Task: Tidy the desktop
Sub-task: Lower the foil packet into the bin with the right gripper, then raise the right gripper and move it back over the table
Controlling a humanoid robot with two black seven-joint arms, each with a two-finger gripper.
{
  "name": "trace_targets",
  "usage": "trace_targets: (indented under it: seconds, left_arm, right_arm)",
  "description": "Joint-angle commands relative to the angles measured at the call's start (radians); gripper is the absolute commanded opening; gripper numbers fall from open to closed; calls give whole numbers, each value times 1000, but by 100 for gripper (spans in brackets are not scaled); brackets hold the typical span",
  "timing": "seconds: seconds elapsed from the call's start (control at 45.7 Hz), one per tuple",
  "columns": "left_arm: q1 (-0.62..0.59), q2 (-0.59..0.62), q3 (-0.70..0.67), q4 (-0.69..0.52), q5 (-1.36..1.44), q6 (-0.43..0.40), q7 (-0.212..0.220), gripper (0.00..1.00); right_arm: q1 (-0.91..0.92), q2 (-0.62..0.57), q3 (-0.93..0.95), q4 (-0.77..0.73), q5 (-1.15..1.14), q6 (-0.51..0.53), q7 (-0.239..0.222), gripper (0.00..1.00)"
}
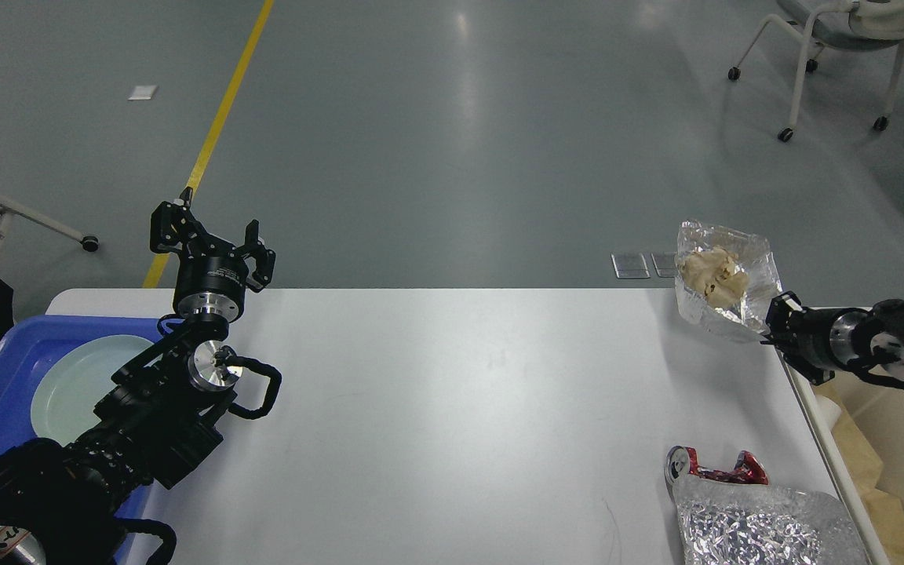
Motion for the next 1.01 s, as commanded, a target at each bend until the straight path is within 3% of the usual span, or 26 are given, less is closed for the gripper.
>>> trace_targets:
  seconds: [0.0, 0.219, 0.482, 0.744, 0.985]
  left_arm:
    - [0, 0, 1, 0, -1, 0, 0, 100]
    - [0, 0, 1, 0, -1, 0, 0, 100]
    - [0, 0, 0, 0, 0, 0, 0, 100]
    - [0, 0, 1, 0, 0, 0, 0, 100]
    - [0, 0, 0, 0, 0, 0, 0, 100]
  right_arm:
    - [68, -52, 13, 1, 0, 141, 1, 0]
    - [204, -144, 14, 2, 0, 398, 1, 0]
    - [410, -224, 14, 22, 0, 398, -1, 0]
    - [617, -336, 14, 183, 2, 398, -11, 0]
    - [637, -380, -5, 240, -3, 398, -16, 0]
